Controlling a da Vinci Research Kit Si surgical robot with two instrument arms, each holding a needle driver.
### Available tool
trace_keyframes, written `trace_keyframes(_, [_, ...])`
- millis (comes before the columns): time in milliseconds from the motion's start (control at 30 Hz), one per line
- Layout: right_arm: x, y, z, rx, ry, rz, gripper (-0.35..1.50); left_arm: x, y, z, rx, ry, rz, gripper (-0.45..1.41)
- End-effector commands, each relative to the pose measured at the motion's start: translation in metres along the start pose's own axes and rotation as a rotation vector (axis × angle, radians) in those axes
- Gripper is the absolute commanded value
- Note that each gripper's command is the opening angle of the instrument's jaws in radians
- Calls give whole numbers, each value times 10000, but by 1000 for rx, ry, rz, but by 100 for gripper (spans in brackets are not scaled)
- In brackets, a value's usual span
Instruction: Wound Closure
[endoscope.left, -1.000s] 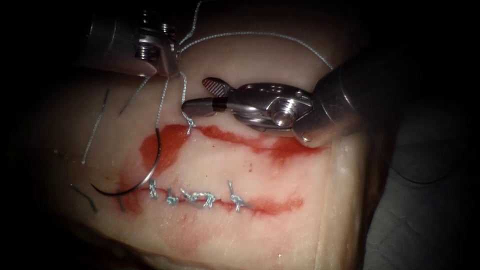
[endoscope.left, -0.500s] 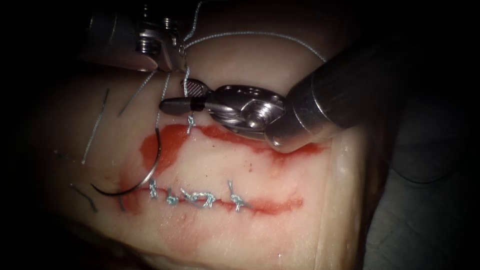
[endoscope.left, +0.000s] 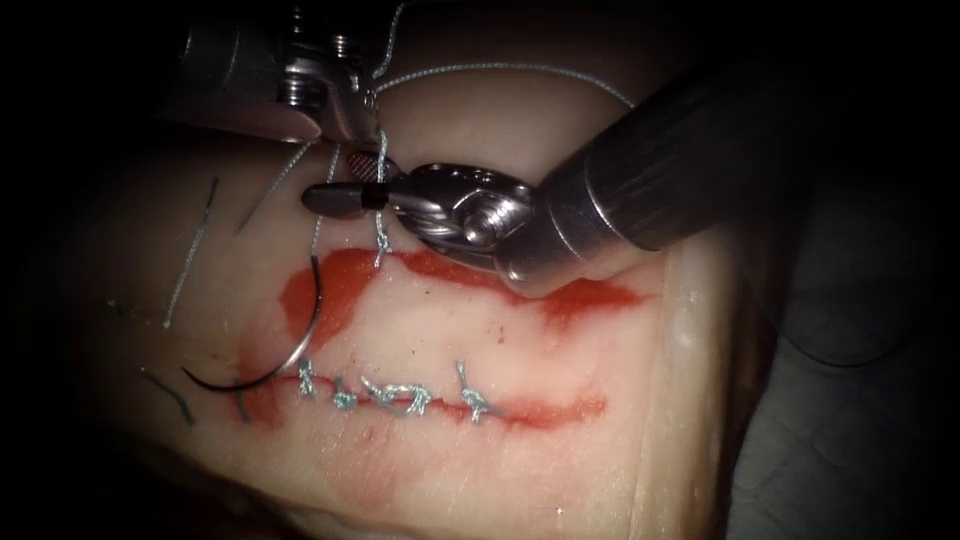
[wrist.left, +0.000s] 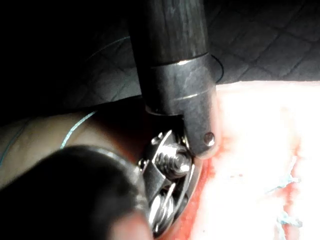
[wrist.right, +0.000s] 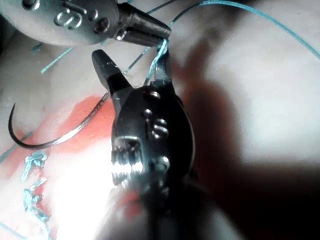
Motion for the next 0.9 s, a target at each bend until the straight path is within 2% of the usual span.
trace_keyframes(33, [0, 1, 14, -3, -4, 1, 136, -4, 4, 6, -2, -2, -1, -45])
trace_keyframes(333, [6, -3, 21, -16, 6, 0, 131, -5, 3, 5, -1, -4, -4, -45])
trace_keyframes(400, [5, -4, 21, -15, 6, 24, 120, -5, 3, 5, -1, -3, -4, -45])
trace_keyframes(467, [4, -5, 20, -15, 6, 31, 98, -5, 3, 5, -1, -3, -4, -45])
trace_keyframes(500, [2, -5, 20, -16, 6, 79, 81, -5, 3, 5, 0, -6, -6, -45])
trace_keyframes(533, [2, -5, 20, -16, 6, 79, 81, -5, 3, 5, 0, -6, -6, -45])
trace_keyframes(633, [1, -7, 20, -16, 6, 127, 51, -5, 3, 5, 0, -5, -6, -45])
trace_keyframes(833, [0, -7, 22, -14, 4, 152, 12, -7, 1, 3, 4, -15, -6, -45])
trace_keyframes(900, [-1, -7, 23, -9, 1, 153, 7, -8, 0, 3, 6, -19, -10, -45])
